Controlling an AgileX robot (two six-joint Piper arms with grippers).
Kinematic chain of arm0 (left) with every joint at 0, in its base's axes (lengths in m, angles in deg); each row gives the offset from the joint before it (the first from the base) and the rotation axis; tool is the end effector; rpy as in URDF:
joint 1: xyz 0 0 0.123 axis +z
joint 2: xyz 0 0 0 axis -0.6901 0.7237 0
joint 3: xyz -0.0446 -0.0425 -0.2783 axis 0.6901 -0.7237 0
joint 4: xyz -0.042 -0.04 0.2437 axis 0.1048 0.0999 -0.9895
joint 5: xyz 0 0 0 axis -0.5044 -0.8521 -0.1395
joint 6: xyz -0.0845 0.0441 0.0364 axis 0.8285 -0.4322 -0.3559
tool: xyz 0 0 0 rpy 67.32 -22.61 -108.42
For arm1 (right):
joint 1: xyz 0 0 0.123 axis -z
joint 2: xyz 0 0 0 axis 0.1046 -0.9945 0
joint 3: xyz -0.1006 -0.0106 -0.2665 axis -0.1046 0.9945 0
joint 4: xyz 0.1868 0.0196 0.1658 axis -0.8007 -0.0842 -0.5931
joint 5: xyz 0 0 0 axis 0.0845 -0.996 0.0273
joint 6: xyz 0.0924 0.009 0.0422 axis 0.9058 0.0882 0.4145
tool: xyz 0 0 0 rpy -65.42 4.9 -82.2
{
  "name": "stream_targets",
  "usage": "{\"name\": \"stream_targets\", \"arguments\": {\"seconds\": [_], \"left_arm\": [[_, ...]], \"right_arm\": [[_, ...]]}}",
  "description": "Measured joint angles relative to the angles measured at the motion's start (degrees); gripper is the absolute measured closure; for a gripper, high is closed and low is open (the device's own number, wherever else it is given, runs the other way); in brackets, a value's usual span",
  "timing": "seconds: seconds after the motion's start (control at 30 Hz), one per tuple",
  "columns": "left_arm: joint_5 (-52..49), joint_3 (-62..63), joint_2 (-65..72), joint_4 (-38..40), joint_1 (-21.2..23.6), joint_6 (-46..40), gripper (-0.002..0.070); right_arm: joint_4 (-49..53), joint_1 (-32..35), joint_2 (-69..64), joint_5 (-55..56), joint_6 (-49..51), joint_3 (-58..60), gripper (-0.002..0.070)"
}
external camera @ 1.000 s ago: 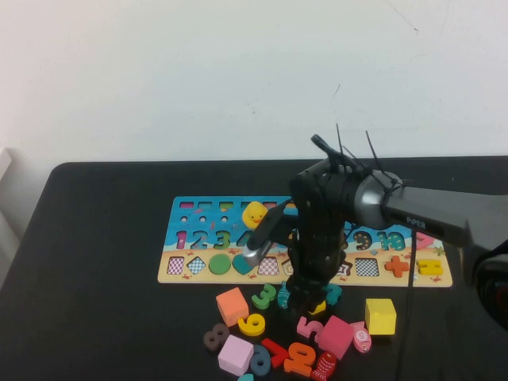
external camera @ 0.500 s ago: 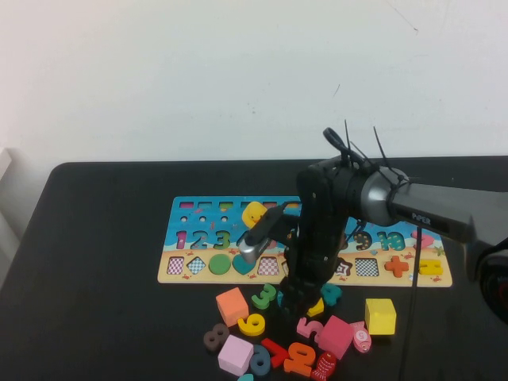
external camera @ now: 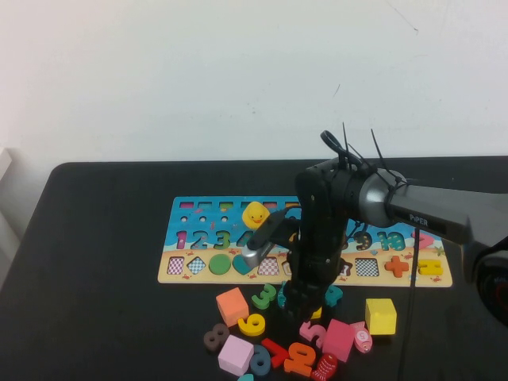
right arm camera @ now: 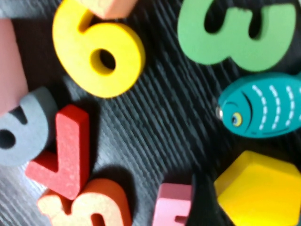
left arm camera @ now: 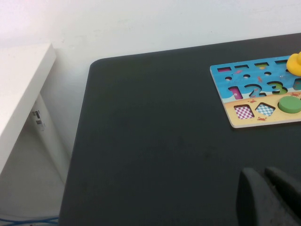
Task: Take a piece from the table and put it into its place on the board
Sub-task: Pick up the "Pentagon"
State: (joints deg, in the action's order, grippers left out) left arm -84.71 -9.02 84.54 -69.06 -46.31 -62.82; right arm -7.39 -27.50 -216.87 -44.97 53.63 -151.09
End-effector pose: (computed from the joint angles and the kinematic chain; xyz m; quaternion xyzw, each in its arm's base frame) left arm 0.0630 -0.0058 0.1772 0.0313 0.7830 -0.0225 0.6208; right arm 0.3923 0.2694 0.0708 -0.4989 0.8651 0.0418 0.0310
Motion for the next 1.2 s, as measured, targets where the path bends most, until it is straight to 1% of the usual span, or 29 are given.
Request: {"name": "stream_targets", "arguments": {"seconds": [0.13, 0.2, 0.27, 0.43, 0.5, 0.57, 0.67, 0.77, 0.83, 0.9, 1.0, 1.2], "left_arm": [[0.0, 0.0, 0.0, 0.0, 0.0, 0.0, 0.0676], [0.0, 0.0, 0.0, 0.0, 0.0, 0.0, 0.0676], [0.0, 0.0, 0.0, 0.0, 0.0, 0.0, 0.0676], [0.0, 0.0, 0.0, 0.0, 0.0, 0.0, 0.0676], [0.0, 0.0, 0.0, 0.0, 0.0, 0.0, 0.0676], [0.0, 0.0, 0.0, 0.0, 0.0, 0.0, 0.0676], [0.0, 0.0, 0.0, 0.0, 0.0, 0.0, 0.0676], [0.0, 0.0, 0.0, 0.0, 0.0, 0.0, 0.0676], [0.0, 0.0, 0.0, 0.0, 0.0, 0.0, 0.0676], [0.0, 0.0, 0.0, 0.0, 0.0, 0.0, 0.0676], [0.0, 0.0, 0.0, 0.0, 0.0, 0.0, 0.0676], [0.0, 0.0, 0.0, 0.0, 0.0, 0.0, 0.0676]], "right_arm": [[0.4, 0.0, 0.0, -0.5, 0.5, 0.0, 0.0216], [0.5, 0.0, 0.0, -0.8, 0.7, 0.0, 0.0228], [0.5, 0.0, 0.0, -1.1, 1.0, 0.0, 0.0263], [1.1, 0.0, 0.0, -1.4, 3.4, -0.1, 0.0422], [1.3, 0.0, 0.0, -1.1, 5.4, -0.1, 0.0452], [1.4, 0.0, 0.0, -0.8, 7.5, -0.1, 0.0457], [1.5, 0.0, 0.0, -0.2, 9.2, -0.1, 0.0416], [1.7, 0.0, 0.0, 0.4, 10.9, -0.1, 0.0307], [1.8, 0.0, 0.0, 0.5, 12.3, -0.1, 0.0220], [1.8, 0.0, 0.0, 0.5, 13.6, -0.1, 0.0172], [1.8, 0.0, 0.0, -0.1, 16.9, -0.1, 0.0149], [1.7, 0.0, 0.0, -0.5, 22.2, -0.1, 0.0139]]}}
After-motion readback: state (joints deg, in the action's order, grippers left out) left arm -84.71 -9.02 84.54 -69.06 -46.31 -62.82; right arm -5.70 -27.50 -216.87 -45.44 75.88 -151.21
